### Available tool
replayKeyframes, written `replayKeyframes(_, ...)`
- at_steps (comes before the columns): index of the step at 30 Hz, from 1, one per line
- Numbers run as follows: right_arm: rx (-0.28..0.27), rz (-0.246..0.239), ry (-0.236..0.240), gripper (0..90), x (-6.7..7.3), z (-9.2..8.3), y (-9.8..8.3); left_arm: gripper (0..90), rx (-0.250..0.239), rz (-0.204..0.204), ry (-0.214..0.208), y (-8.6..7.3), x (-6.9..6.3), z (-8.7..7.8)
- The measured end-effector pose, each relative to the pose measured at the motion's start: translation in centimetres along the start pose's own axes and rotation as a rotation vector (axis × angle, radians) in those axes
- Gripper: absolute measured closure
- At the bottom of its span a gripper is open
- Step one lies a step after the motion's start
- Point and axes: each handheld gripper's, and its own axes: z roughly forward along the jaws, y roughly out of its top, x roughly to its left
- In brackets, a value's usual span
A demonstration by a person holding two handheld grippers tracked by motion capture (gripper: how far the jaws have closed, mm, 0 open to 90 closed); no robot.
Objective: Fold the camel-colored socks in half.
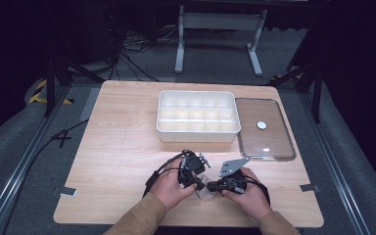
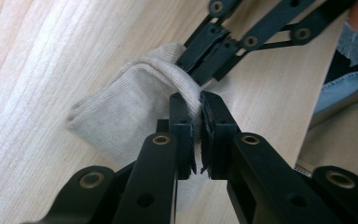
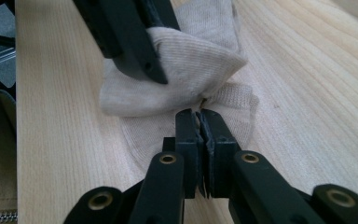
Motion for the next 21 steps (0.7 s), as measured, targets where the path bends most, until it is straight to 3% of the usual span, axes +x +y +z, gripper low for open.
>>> replayKeyframes(5, -0.007, -0.013, -0.021, 83.8, 0.0, 0.0, 0.0, 81.9, -0.014, -0.02, 0.005, -0.1, 0.2, 0.1)
replayKeyframes(8, -0.017, -0.014, -0.021, 81.3, -0.2, -0.1, 0.0, 69.4, -0.017, -0.025, 0.011, -0.1, 0.2, -0.1)
replayKeyframes(9, -0.022, -0.01, -0.022, 79.5, -0.3, -0.2, -0.1, 69.4, -0.026, -0.022, 0.004, -0.1, 0.2, -0.2)
replayKeyframes(14, -0.046, -0.002, -0.039, 77.2, -0.5, -1.5, 0.0, 54.7, -0.073, -0.022, -0.006, -0.3, 0.1, -1.4)
replayKeyframes(16, -0.058, -0.003, -0.046, 76.6, -0.5, -2.1, 0.1, 51.1, -0.087, -0.024, 0.009, -0.4, 0.0, -2.2)
replayKeyframes(19, -0.064, -0.001, -0.055, 76.2, -0.5, -2.9, 0.1, 49.0, -0.136, -0.034, -0.01, -0.8, 0.2, -3.3)
replayKeyframes(21, -0.078, 0.001, -0.063, 76.2, -0.4, -3.5, 0.3, 48.2, -0.148, -0.039, 0.009, -1.1, 0.5, -3.9)
